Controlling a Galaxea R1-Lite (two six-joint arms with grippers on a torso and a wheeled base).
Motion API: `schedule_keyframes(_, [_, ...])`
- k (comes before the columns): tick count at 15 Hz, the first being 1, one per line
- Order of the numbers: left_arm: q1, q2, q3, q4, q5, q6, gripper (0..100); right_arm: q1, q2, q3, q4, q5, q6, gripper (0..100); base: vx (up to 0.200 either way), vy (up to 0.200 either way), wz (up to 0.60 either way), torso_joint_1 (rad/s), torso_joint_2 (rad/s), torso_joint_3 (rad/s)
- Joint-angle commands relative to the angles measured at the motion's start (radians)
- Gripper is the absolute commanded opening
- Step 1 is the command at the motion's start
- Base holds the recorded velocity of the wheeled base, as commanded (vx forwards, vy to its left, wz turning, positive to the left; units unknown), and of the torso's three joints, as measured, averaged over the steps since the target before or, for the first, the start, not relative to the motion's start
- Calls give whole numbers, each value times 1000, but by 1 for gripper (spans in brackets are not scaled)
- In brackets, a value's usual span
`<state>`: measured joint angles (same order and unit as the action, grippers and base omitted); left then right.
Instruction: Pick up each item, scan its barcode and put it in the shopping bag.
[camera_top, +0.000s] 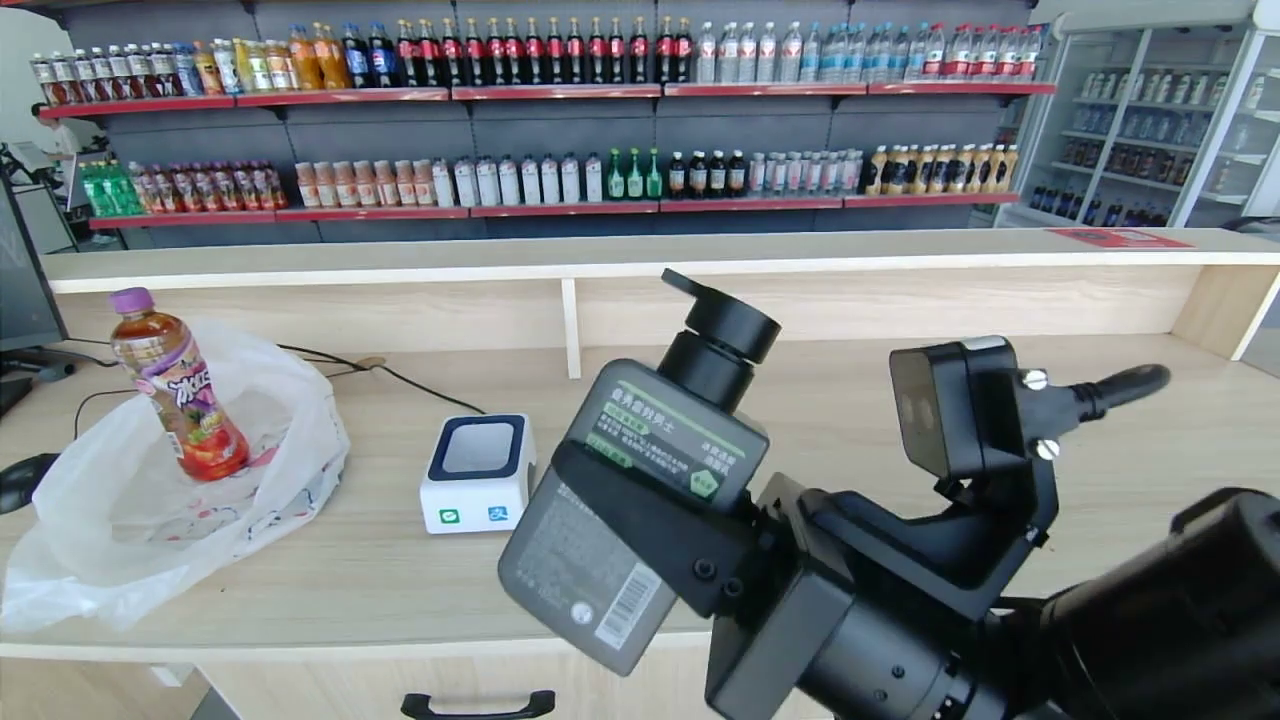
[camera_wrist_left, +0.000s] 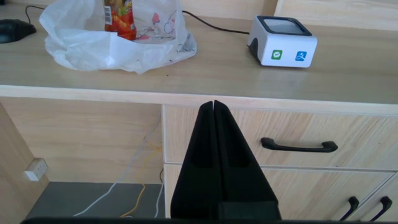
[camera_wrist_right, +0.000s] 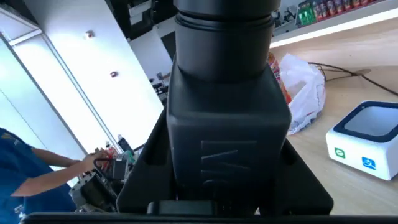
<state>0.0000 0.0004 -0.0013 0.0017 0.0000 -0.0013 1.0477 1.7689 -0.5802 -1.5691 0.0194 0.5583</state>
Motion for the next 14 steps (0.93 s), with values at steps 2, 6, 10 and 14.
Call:
schedule_keyframes(2, [0, 0, 0, 0, 0, 0, 0, -155, 17, -58, -2, 48, 129, 0, 0, 0, 0, 0, 0, 0])
schedule_keyframes(6, [0, 0, 0, 0, 0, 0, 0, -229, -72, -47, -2, 200, 204, 0, 0, 0, 0, 0, 0, 0])
schedule_keyframes(10, [0, 0, 0, 0, 0, 0, 0, -229, -171, 26, -2, 255, 275, 0, 0, 0, 0, 0, 0, 0])
schedule_keyframes(14, [0, 0, 0, 0, 0, 0, 0, -281, -203, 82, -2, 333, 288, 0, 0, 0, 0, 0, 0, 0])
